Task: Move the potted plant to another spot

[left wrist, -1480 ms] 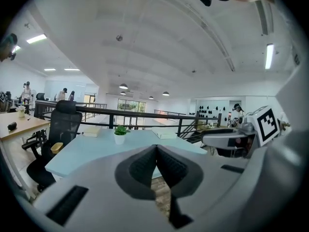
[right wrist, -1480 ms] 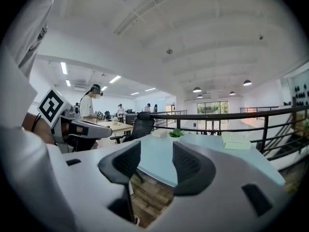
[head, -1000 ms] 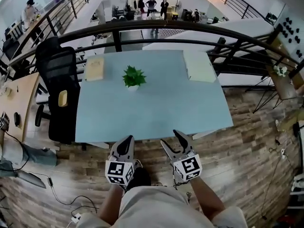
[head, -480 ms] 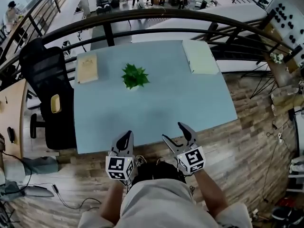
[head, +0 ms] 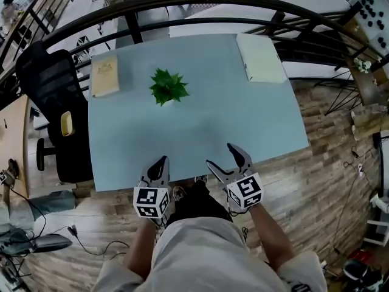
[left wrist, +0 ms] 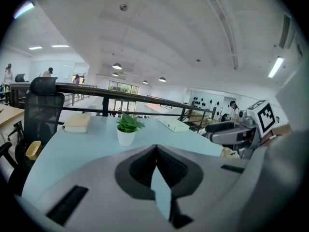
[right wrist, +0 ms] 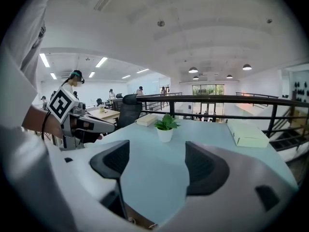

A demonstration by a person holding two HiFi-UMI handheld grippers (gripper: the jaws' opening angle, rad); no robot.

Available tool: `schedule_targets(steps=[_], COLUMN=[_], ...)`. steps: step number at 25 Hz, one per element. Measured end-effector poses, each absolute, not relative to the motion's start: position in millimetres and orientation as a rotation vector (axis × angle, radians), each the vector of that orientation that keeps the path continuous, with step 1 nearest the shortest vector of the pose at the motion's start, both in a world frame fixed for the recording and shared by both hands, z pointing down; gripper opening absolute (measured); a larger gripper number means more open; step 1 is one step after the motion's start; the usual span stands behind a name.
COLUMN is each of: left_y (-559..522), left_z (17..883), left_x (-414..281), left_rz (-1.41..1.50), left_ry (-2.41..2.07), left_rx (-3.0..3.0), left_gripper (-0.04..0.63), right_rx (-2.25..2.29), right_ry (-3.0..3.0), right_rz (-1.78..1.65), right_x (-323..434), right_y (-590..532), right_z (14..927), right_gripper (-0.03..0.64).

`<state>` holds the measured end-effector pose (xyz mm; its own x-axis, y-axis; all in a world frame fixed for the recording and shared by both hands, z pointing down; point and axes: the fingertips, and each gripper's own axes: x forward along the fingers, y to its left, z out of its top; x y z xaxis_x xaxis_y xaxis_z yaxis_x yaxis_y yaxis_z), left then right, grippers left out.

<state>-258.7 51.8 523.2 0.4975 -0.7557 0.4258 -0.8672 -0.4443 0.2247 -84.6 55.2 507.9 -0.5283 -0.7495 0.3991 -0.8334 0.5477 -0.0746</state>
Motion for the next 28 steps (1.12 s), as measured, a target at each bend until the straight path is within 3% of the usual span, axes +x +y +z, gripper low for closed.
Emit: schedule_targets(steps=[14,28], left_y=[-7.2,-46.0], left_z=[566.4,614.4], left_x=[-233.9,-262.7], left_rz=[0.472,0.491], left_ry=[-1.469,-1.47], left_rx=[2.133,2.057], left_gripper=[0.011,0.011], right_rx=[1.094,1.031], right_ry=[-2.512,-2.521], right_rz=[0.414,0.449], right_x=[-58.2,-126.3], right_y=[-8.5,-62.3], right_z=[562.1,613.3], right_gripper=[0.367,0.371])
